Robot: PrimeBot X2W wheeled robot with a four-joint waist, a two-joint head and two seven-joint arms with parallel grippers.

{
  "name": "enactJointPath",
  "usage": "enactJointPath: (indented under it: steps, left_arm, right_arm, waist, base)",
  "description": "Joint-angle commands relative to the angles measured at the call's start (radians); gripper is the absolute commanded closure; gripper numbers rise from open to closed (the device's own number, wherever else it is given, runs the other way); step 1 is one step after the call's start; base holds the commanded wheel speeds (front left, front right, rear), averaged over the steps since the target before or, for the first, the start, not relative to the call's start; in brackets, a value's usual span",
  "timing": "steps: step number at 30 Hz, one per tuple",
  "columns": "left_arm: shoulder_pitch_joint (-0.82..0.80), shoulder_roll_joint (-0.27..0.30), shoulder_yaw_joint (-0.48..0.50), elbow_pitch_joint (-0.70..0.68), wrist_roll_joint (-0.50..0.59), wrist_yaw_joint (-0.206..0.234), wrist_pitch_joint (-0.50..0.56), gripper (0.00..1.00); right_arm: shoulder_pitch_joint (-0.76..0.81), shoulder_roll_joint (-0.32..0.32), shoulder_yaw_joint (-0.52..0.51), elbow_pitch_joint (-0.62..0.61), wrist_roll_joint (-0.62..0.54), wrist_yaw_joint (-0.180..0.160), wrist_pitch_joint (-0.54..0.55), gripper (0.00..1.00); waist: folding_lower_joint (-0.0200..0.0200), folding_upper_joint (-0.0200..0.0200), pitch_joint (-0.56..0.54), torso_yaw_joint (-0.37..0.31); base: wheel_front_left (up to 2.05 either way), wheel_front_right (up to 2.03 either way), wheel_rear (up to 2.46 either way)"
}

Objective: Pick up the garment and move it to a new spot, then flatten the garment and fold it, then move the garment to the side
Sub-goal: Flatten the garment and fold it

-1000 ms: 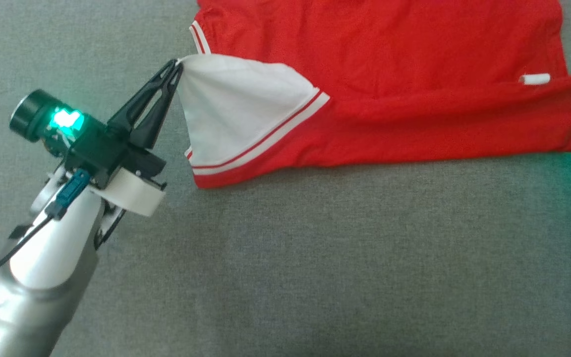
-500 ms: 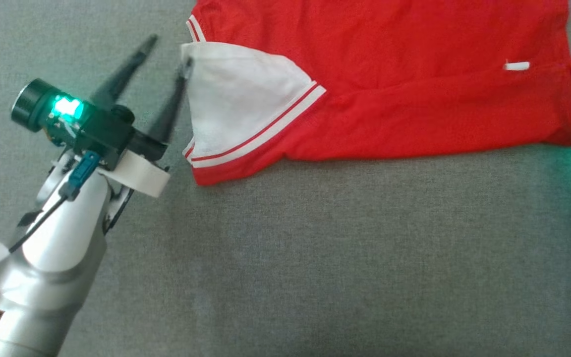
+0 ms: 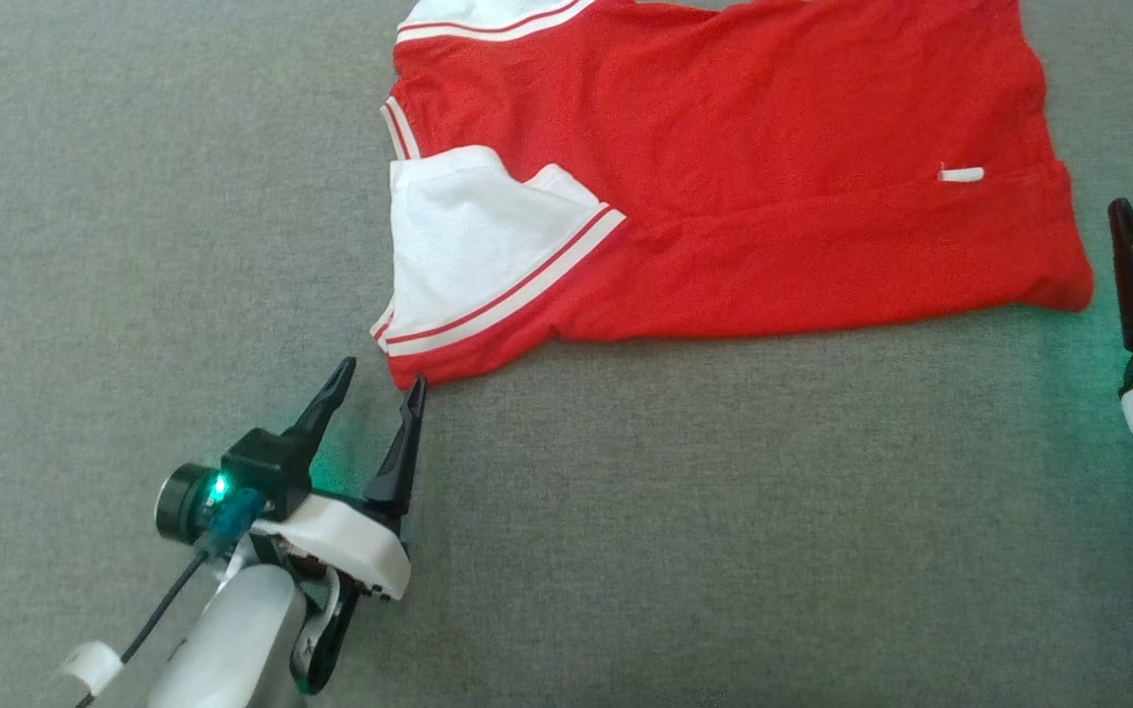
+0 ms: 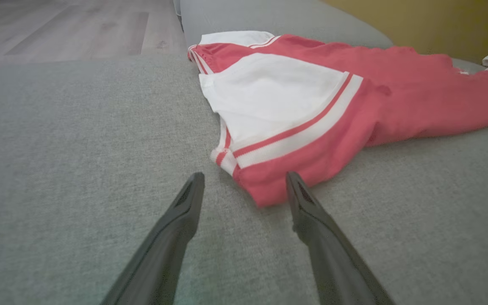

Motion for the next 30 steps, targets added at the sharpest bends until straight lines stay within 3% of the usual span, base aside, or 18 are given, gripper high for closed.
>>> enactJointPath:
  steps: [1, 10, 11, 12, 15, 16, 30]
  left_arm:
    - [-0.032, 0.017, 0.033, -0.023, -0.002, 0.015, 0.008, 0.00]
    - [-0.036, 0.004, 0.027, 0.029, -0.018, 0.052, 0.091, 0.00]
    - [-0.042, 0.003, 0.024, 0.040, -0.018, 0.055, 0.101, 0.05]
    - [-0.045, 0.003, 0.023, 0.044, -0.019, 0.056, 0.103, 0.23]
    - [-0.051, 0.002, 0.015, 0.054, -0.021, 0.047, 0.107, 0.91]
    - [-0.053, 0.001, 0.012, 0.056, -0.024, 0.040, 0.107, 1.00]
    - [-0.065, 0.014, -0.005, 0.030, -0.033, 0.018, 0.096, 1.00]
  right_arm:
    - [0.012, -0.017, -0.002, -0.031, 0.006, -0.001, -0.009, 0.00]
    - [0.026, -0.001, -0.016, -0.051, -0.005, -0.001, 0.002, 0.00]
    - [0.028, 0.001, -0.019, -0.052, -0.008, -0.001, 0.005, 0.00]
    - [0.029, 0.001, -0.021, -0.053, -0.010, -0.001, 0.007, 0.00]
    - [0.033, 0.006, -0.022, -0.051, -0.011, -0.001, 0.020, 0.00]
    - [0.034, 0.009, -0.023, -0.049, -0.010, -0.001, 0.025, 0.00]
    - [0.022, 0.065, -0.051, 0.068, -0.026, -0.001, 0.146, 0.00]
  waist:
    - [0.0003, 0.0000, -0.004, -0.004]
    - [0.0003, 0.0000, -0.003, -0.024]
    - [0.0003, 0.0000, 0.000, -0.027]
    - [0.0003, 0.0000, 0.002, -0.027]
    - [0.0003, 0.0000, 0.005, -0.028]
    - [0.0003, 0.0000, 0.006, -0.028]
    - [0.0003, 0.0000, 0.006, 0.007]
  base:
    - [0.00, 0.00, 0.00]
    - [0.00, 0.00, 0.00]
    - [0.00, 0.00, 0.00]
    - [0.00, 0.00, 0.00]
    - [0.00, 0.00, 0.00]
    - [0.00, 0.00, 0.00]
    - [0.00, 0.00, 0.00]
